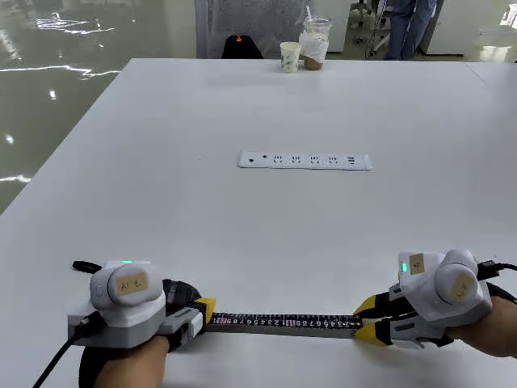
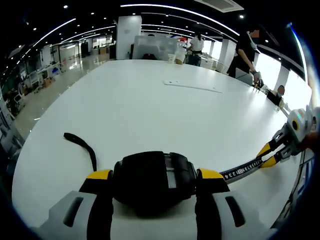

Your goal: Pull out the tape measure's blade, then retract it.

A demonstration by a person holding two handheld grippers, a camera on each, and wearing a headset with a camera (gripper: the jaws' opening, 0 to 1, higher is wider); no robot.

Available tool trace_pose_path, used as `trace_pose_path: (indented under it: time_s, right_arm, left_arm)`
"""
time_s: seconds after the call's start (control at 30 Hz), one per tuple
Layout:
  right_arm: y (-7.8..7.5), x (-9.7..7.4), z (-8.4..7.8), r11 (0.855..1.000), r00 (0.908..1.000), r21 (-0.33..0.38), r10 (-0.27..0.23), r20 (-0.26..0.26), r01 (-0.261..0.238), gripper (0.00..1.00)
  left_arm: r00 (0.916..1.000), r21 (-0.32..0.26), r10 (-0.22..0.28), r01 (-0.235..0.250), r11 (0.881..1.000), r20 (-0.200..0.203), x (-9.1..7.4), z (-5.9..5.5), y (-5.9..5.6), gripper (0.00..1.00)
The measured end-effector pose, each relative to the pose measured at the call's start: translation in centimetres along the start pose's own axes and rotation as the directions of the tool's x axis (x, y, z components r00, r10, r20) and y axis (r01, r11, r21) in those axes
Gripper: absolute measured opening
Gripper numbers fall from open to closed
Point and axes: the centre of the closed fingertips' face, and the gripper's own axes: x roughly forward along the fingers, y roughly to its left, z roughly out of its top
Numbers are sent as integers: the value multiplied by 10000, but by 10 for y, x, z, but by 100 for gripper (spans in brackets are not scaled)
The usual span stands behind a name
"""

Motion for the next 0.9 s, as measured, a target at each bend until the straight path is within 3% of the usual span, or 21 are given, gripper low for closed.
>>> trace_pose_path:
  time_s: [0.23, 0.9]
  right_arm:
    - [0, -1, 0, 10000, 10000, -24, -27, -14, 27, 9]
    - [0, -1, 0, 10000, 9999, 9, -55, -120, 55, 9]
  left_arm:
    - [9999, 94, 26, -25, 10000, -163, 0, -2, 1, 59]
    - [9999, 131, -81, 83, 9999, -147, 1, -1, 0, 57]
